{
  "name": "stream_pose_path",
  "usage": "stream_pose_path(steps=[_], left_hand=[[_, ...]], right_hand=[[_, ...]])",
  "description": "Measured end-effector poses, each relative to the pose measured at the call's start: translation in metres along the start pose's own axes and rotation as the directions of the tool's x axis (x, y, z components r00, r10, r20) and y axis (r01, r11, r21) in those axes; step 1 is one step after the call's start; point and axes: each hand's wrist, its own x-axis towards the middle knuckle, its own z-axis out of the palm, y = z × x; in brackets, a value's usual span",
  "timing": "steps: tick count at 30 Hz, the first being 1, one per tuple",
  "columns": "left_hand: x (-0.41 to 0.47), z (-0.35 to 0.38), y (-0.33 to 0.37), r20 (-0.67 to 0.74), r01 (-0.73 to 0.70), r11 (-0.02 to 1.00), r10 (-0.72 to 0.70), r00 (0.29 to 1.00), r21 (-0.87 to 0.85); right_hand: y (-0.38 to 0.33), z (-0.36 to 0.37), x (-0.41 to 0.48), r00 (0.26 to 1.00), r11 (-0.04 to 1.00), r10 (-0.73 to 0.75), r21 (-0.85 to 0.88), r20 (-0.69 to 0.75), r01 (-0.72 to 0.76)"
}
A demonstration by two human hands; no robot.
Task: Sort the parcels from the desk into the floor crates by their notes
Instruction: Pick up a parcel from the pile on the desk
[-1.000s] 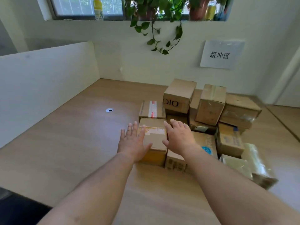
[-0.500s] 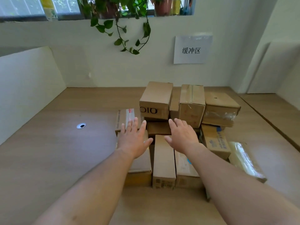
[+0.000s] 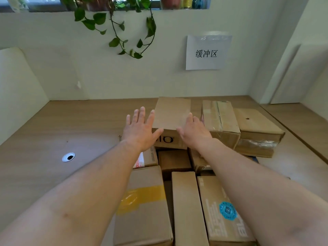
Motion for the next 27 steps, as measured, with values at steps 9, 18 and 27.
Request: stream_pose_path(steps=[9,18,27], left_hand=[[0.052,0.022,0.010,0.133,0.093,0.907,-0.041,0.990,-0.411],[0.030,0.022,0.014,0.233,0.322,0.694,-0.223,0.947,-0.644],[-0.055,-0.014,0.014,0.172,0.340,0.583,-0.324,0.930,-0.738]], right_hand=[[0.000,0.007,0.051,0.952,0.896,0.260,0.326,0.161,-0.300],[0.003,0.011,0.027,0.948,0.846,0.257,0.431,0.187,-0.315],[-0.008,-0.017,-0.042,0.983,0.745,0.091,0.645,0.156,-0.172]])
